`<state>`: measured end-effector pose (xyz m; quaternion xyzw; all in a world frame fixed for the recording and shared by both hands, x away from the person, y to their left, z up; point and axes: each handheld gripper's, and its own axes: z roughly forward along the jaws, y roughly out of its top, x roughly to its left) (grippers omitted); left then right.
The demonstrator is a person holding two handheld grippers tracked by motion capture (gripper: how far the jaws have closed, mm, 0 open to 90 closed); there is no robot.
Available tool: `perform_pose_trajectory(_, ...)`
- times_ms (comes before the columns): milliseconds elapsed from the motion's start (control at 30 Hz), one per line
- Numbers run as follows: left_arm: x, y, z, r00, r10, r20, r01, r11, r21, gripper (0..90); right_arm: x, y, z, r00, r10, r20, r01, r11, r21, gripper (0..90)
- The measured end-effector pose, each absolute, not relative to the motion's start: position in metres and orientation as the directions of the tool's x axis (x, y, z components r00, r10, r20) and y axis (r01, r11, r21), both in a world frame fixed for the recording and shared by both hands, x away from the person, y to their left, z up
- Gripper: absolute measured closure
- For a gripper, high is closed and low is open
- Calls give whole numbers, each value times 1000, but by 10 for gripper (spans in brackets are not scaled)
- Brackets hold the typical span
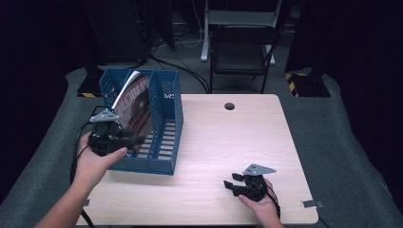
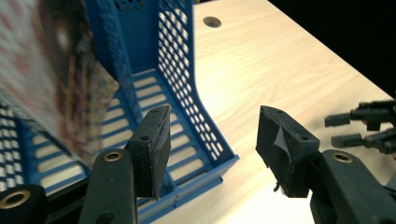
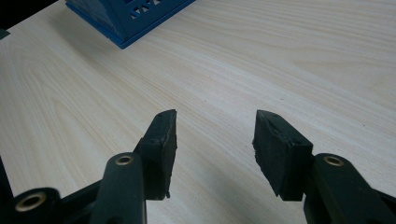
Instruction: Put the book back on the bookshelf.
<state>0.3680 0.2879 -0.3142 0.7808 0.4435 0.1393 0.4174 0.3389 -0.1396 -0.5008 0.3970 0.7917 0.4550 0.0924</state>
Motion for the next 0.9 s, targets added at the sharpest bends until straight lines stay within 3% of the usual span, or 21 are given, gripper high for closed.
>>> perform_pose_trajectory(900,336,242,-414,643,739,-199,597,-322,735,434,338,-139,-501,-665,716,212,545,273,793,483)
